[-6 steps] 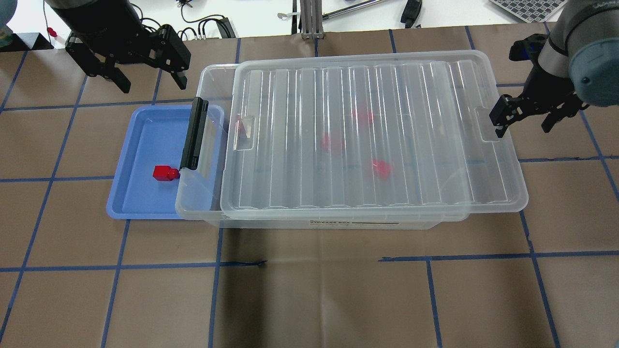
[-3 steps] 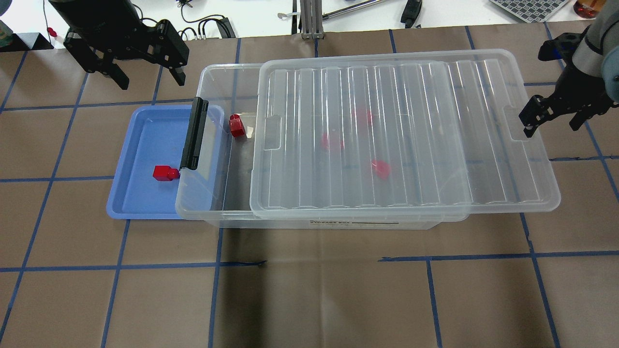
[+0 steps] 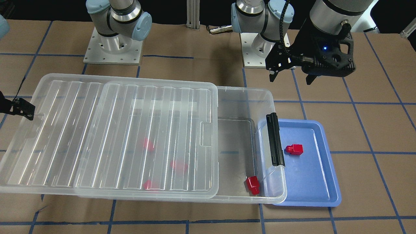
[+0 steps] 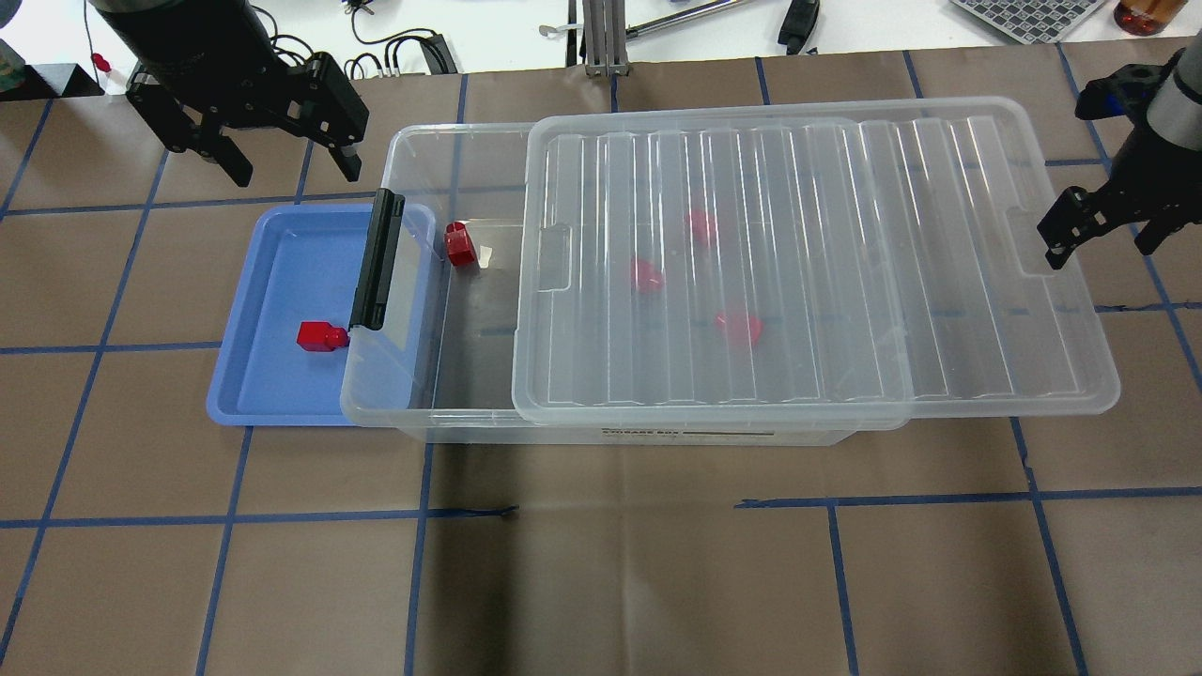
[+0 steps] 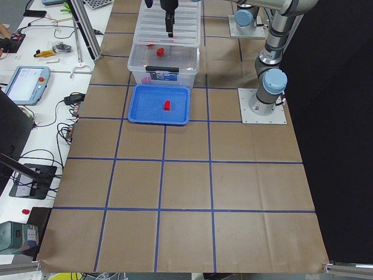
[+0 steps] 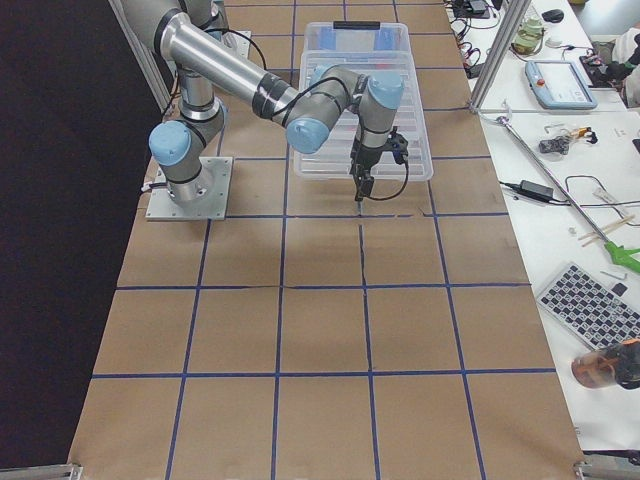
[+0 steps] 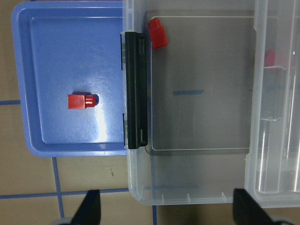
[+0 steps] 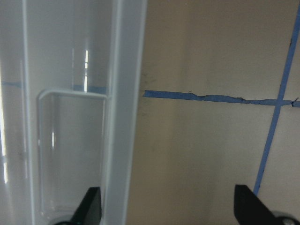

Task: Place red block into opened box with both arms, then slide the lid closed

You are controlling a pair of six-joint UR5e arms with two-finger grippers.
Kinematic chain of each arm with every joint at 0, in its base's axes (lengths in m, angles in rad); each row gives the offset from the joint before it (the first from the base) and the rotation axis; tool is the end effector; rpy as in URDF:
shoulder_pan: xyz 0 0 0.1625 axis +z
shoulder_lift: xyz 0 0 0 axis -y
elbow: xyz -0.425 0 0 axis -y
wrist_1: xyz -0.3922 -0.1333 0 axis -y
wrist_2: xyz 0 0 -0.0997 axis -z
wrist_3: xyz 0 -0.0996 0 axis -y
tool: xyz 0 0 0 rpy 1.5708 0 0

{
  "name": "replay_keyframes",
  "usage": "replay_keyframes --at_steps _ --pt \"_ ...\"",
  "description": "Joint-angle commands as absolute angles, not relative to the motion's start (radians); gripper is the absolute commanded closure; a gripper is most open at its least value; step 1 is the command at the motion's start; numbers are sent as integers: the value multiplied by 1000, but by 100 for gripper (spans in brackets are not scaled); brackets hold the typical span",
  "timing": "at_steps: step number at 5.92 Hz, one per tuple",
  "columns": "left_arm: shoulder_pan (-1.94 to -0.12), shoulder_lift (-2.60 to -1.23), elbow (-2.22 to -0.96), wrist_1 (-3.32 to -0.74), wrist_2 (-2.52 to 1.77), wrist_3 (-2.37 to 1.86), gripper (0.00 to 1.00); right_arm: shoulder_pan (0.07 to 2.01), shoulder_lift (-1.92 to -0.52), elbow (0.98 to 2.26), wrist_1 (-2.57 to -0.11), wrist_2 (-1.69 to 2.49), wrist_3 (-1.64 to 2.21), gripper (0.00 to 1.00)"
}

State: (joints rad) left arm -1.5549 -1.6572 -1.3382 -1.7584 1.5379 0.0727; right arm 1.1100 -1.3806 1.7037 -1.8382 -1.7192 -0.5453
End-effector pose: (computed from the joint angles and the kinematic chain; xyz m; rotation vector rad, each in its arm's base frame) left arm -0.1283 -0.5223 0.5395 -0.0872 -3.1051 -0.0620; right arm -0.1367 -0.5421 0.3514 0.1344 -3.0300 -0.1827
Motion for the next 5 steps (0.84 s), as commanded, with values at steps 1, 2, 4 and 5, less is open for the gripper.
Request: replay_keyframes --at_steps 1,2,4,5 --pt "-1530 -1658 -1339 -1756 1535 165 2 1074 -1381 1703 -1864 -1729 -587 0" --pt "-1502 -1658 -1341 -1758 1537 261 2 1071 -1381 1703 -1870 -1733 -598 0" --pt "-1488 -1666 -1345 -1755 1539 502 2 1048 -1381 1703 -1875 -1763 -620 0" --pt "-1480 -1683 -1350 -1756 1542 647 2 1048 -1382 1700 -1875 -1763 -615 0"
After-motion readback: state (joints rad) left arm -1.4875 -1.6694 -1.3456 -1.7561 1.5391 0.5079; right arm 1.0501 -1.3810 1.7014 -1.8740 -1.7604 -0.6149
